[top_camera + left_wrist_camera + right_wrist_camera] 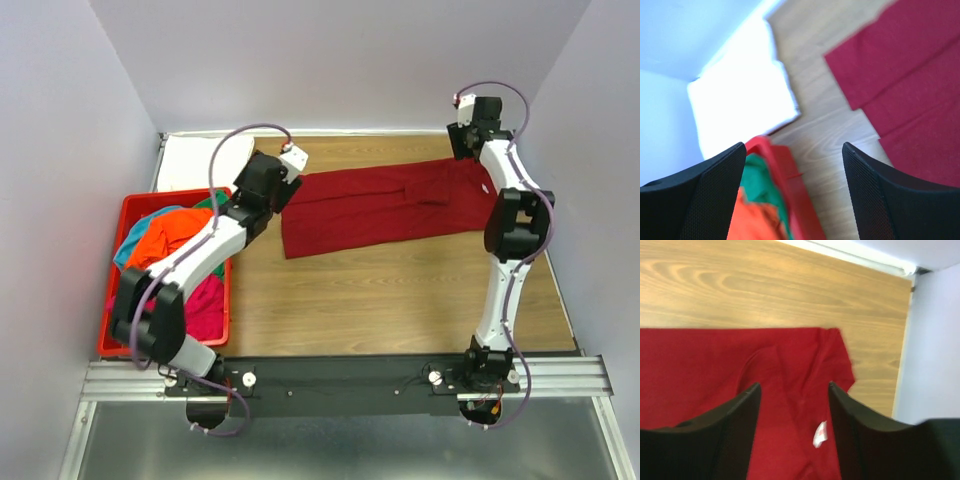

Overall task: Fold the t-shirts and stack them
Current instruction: Fold the tshirt

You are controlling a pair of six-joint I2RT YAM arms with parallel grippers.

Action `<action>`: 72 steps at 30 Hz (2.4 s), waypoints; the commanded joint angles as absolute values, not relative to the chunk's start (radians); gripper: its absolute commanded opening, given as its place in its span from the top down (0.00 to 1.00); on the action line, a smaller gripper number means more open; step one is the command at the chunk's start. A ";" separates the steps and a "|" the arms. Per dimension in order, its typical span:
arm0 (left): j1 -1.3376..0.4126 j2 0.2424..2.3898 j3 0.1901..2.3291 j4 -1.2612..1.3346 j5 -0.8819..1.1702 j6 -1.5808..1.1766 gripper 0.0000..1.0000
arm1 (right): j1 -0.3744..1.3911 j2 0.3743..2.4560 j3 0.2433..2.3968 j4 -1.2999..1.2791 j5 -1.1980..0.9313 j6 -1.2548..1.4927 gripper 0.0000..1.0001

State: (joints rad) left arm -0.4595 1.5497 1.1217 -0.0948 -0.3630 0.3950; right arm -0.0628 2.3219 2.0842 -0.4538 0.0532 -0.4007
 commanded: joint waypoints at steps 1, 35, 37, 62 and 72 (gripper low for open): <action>-0.459 1.360 1.011 -0.014 -0.385 0.307 0.14 | -0.067 2.166 1.883 -0.439 -0.070 -0.292 0.42; -0.479 0.905 0.627 0.137 -0.179 0.305 0.09 | -0.080 2.206 1.657 -0.515 -0.215 -0.087 0.44; -0.477 0.908 0.629 0.137 -0.181 0.305 0.09 | -0.080 2.207 1.655 -0.517 -0.227 -0.083 0.45; -0.479 0.925 0.624 0.140 -0.176 0.314 0.09 | -0.084 2.230 1.804 -0.534 -0.440 -0.025 0.97; -0.477 0.963 0.624 0.138 -0.181 0.318 0.10 | -0.009 2.445 2.138 -0.560 -0.574 0.040 0.44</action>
